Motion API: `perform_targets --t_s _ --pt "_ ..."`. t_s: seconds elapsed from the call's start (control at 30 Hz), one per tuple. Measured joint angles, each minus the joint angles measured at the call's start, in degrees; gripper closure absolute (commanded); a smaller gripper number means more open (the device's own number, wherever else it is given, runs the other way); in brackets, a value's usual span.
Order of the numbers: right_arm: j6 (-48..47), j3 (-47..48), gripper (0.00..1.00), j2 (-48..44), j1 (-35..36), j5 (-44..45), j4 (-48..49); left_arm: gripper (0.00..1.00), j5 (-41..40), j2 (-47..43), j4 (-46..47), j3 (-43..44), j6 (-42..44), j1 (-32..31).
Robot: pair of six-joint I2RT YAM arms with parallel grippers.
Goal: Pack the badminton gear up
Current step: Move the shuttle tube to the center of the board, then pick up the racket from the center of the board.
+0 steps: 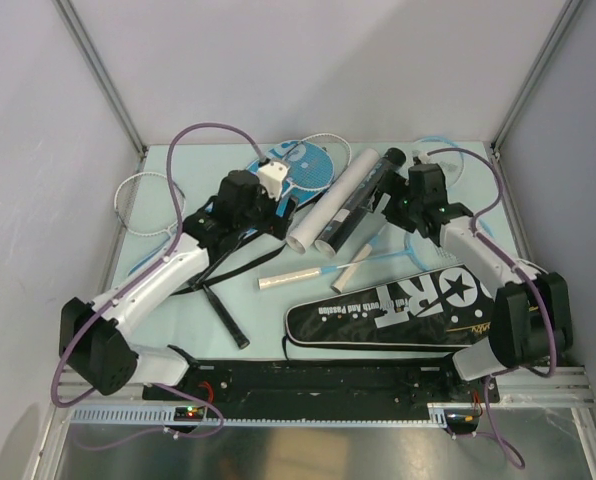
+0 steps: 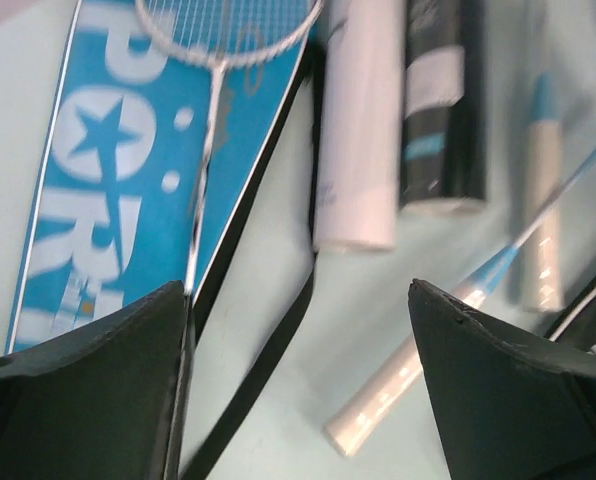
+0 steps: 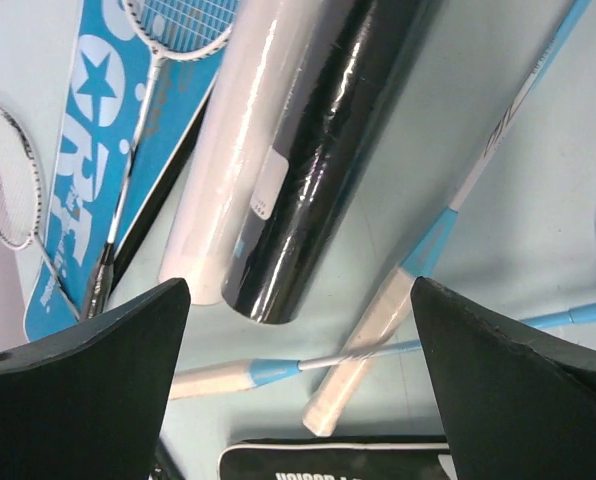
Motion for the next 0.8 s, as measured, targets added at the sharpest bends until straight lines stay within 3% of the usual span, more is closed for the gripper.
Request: perform_targets --t_s 0.1,0.4,0.8 --pt "-0.15 -0.98 0.01 -4.11 0.20 -0.09 -1.53 0.07 -1.68 -0.24 -5.27 -1.05 0.76 2.54" --pt "-0.15 -6.82 0.01 -15.72 0.63 -2.32 -2.10 0.13 -6.03 4.13 -12.57 -2.91 3.98 18.40" --pt "2.32 -11.76 0.00 -22.93 0.52 -2.73 -4.72 0.19 -1.18 16.22 -13.73 -2.82 5.84 21.40"
